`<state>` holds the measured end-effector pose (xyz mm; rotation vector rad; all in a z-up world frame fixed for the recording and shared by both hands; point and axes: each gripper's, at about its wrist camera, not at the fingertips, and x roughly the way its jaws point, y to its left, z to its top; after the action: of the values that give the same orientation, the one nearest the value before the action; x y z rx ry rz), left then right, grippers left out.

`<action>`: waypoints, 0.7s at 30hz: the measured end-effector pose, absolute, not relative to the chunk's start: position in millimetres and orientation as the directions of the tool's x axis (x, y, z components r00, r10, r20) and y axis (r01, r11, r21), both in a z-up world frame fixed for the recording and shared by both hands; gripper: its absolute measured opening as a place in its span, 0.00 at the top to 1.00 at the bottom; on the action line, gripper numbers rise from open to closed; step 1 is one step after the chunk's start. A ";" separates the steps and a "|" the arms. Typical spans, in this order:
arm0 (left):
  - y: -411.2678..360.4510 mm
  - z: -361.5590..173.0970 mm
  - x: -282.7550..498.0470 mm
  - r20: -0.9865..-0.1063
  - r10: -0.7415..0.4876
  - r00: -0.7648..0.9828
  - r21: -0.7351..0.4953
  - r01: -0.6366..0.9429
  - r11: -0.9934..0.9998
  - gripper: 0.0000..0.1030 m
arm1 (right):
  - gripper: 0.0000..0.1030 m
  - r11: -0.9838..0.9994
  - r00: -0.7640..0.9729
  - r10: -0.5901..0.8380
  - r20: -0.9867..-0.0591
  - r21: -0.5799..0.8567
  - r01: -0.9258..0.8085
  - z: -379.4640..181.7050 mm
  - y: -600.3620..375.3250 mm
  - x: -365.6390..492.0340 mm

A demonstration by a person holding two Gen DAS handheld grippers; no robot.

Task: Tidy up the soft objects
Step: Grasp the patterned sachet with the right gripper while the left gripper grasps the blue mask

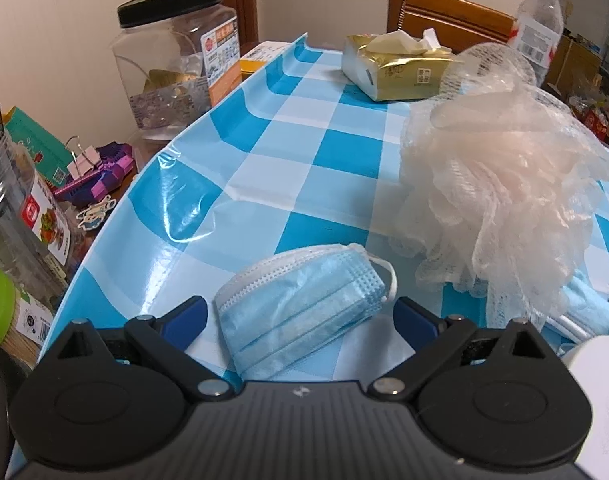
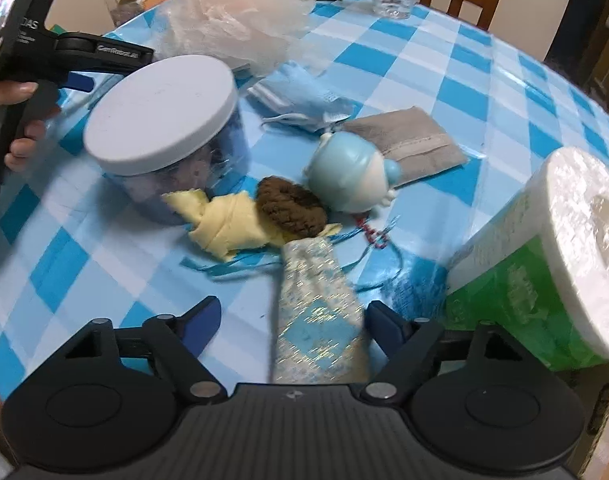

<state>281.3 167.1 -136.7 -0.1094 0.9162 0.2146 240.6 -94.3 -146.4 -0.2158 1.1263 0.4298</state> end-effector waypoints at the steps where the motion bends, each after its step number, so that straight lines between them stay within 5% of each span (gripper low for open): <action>1: 168.1 -136.6 281.6 -0.797 0.134 0.589 -0.008 -0.233 0.972 0.07 | 0.24 0.900 0.371 0.213 -0.904 0.034 -0.434 -146.4 -94.4 242.0; 7: 169.5 -136.6 279.5 -0.802 0.135 0.582 -0.009 -0.238 0.971 0.22 | 0.52 0.909 0.395 0.180 -0.901 -0.002 -0.418 -143.3 -97.0 246.9; 12: 172.1 -132.9 275.1 -0.799 0.134 0.586 -0.001 -0.225 0.974 0.49 | 0.60 0.915 0.407 0.155 -0.900 -0.025 -0.404 -141.2 -95.3 242.2; 15: 174.6 -131.2 272.8 -0.801 0.123 0.585 -0.004 -0.210 0.978 0.56 | 0.62 0.916 0.411 0.154 -0.898 -0.025 -0.400 -139.1 -95.4 239.0; 17: 174.1 -129.9 271.9 -0.806 0.125 0.578 0.008 -0.200 0.980 0.55 | 0.62 0.916 0.414 0.150 -0.898 -0.031 -0.399 -138.0 -95.6 236.9; 20: 174.7 -126.5 271.2 -0.800 0.125 0.587 0.015 -0.188 0.982 0.19 | 0.62 0.918 0.409 0.157 -0.899 -0.021 -0.397 -136.8 -97.7 235.2; 21: 174.4 -124.4 270.8 -0.791 0.136 0.597 0.028 -0.186 0.982 0.16 | 0.62 0.918 0.408 0.162 -0.898 -0.015 -0.397 -136.4 -98.4 234.6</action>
<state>270.8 174.4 -124.4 -0.0593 0.9120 0.1873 234.6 -98.4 -136.4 -0.2405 1.0970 0.3562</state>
